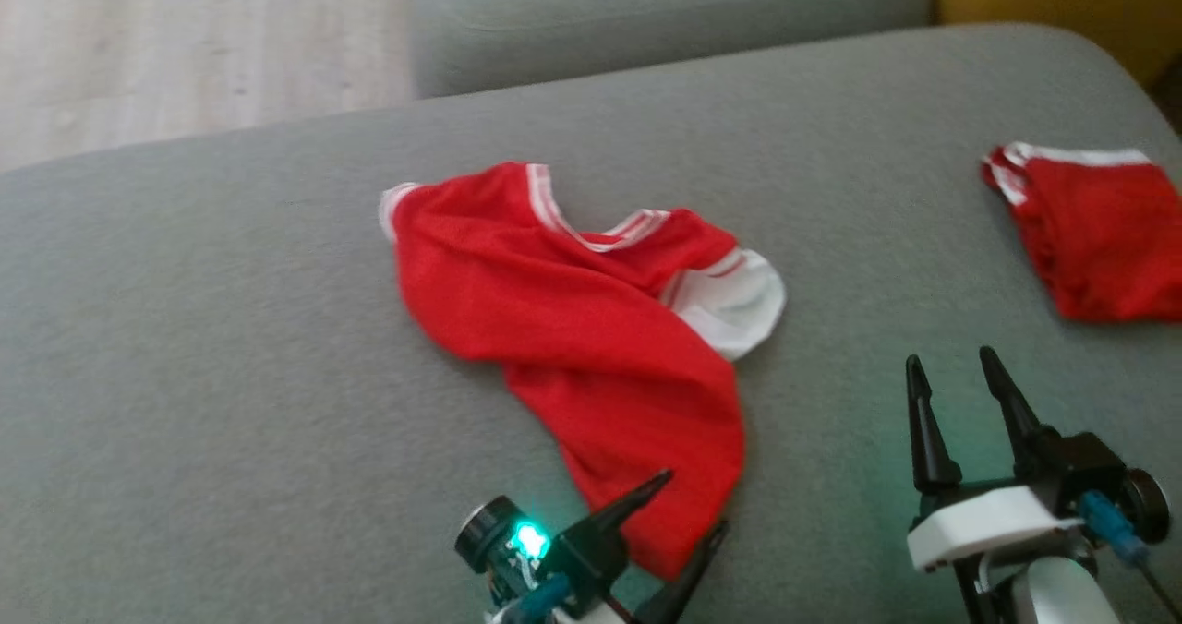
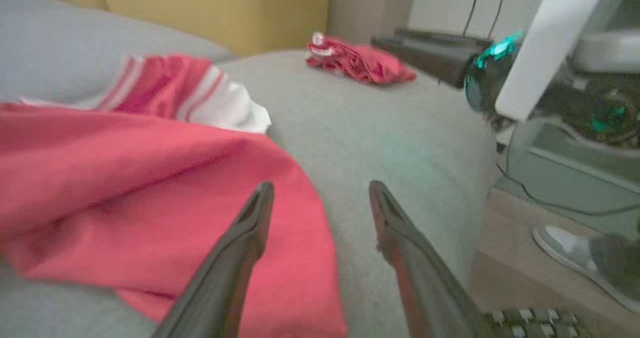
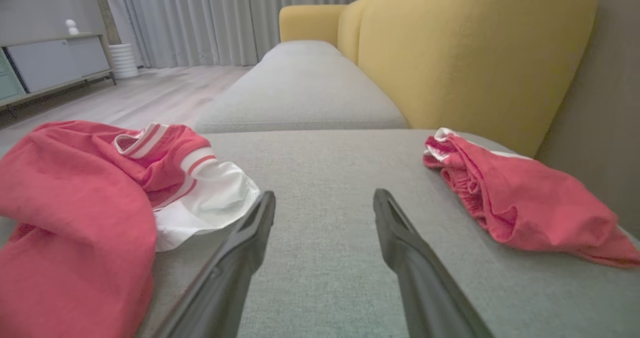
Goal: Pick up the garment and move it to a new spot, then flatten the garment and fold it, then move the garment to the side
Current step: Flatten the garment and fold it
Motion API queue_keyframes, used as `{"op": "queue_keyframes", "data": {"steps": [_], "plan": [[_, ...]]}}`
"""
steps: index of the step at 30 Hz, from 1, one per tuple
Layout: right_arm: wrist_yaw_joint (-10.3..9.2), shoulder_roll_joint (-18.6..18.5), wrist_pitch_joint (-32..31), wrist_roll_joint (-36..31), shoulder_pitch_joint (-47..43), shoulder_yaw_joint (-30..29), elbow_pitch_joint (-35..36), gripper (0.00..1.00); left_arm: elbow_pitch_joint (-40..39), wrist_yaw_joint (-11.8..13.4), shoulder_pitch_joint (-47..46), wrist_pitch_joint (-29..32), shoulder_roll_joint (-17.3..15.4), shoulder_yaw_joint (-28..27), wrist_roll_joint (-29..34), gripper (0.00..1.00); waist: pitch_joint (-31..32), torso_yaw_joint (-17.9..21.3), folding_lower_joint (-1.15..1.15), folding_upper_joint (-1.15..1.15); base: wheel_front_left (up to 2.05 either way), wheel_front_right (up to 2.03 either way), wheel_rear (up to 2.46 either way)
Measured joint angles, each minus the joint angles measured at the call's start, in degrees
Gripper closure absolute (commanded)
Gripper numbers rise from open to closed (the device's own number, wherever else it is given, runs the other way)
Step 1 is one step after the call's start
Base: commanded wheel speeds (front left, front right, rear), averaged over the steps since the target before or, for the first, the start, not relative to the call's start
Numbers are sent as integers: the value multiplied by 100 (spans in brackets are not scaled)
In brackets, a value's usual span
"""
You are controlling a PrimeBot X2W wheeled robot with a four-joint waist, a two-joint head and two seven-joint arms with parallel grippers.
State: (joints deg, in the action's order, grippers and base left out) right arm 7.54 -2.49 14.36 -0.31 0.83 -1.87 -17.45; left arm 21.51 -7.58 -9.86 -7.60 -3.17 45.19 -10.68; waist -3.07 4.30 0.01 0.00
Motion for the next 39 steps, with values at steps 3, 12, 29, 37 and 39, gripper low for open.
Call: {"op": "queue_keyframes", "data": {"steps": [3,12,29,37,39], "plan": [[0,-1,0,96,75,47,-2,0,477,-1,-194,208,1,223,-108,0,-95,225,0,0,0,0,0],[-1,-1,0,226,102,86,-3,0,1384,282,-449,323,-2,279,-88,0,-369,639,0,0,0,0,0],[0,-2,0,236,83,-25,-71,0,199,212,-448,-211,13,-566,-2430,100,-179,318,-1,0,0,0,0],[0,-1,0,233,2,-57,-87,0,-1112,921,264,-466,-220,-2031,-3379,100,31,-20,-1,0,0,0,0],[0,-1,0,232,-75,-65,-100,0,-1159,1319,588,-541,-326,-2560,-3552,100,90,-120,-1,0,0,0,0]]}}
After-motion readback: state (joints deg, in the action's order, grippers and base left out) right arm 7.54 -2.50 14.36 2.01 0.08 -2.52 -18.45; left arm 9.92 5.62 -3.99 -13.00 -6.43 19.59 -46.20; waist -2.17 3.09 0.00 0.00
